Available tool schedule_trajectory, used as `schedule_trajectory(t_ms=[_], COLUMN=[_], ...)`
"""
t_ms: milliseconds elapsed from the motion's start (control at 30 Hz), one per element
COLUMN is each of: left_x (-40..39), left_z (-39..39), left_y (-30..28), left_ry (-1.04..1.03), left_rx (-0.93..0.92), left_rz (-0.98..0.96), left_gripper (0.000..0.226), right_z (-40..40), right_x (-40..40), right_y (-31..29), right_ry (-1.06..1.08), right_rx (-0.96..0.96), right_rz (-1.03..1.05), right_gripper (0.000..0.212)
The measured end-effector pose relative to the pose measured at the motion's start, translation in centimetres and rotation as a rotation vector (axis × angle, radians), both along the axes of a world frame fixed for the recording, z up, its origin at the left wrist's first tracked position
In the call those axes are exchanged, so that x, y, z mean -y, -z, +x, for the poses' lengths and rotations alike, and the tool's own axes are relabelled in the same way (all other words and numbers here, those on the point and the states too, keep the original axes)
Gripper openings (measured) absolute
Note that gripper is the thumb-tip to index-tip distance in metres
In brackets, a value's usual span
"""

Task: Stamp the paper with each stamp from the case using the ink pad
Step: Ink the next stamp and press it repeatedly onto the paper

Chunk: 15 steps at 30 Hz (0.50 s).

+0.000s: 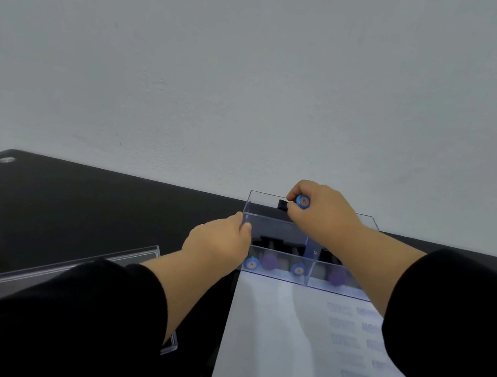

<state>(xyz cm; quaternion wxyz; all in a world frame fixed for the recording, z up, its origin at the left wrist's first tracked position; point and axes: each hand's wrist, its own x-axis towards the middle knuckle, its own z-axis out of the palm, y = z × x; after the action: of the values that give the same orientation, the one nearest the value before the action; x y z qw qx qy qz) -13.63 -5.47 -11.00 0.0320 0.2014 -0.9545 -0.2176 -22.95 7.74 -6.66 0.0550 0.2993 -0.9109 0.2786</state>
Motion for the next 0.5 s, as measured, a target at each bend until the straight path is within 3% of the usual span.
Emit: schedule_trajectory(t_ms=[200,333,500], left_x=[-2.2,-3.9,-5.4], left_z=[3.4,6.1,9.6], left_y=[-0.7,-1.0,-1.9], left_ry=[0.046,0.263,0.587], left_rx=[0.058,0.098,0.373], left_rz=[-0.277,-0.406,-0.460], left_gripper=[0.059,0.062,0.060], right_z=[2.4,4.3,7.5], right_x=[-4.4,-6.9,-10.0], right_y=[-1.9,-2.5,-3.2], right_ry=[0.022,0.049,0.065], right_rx=[0.021,0.031,0.066], right_rz=[-0.015,0.006,0.061], right_gripper=[0.010,0.007,0.009])
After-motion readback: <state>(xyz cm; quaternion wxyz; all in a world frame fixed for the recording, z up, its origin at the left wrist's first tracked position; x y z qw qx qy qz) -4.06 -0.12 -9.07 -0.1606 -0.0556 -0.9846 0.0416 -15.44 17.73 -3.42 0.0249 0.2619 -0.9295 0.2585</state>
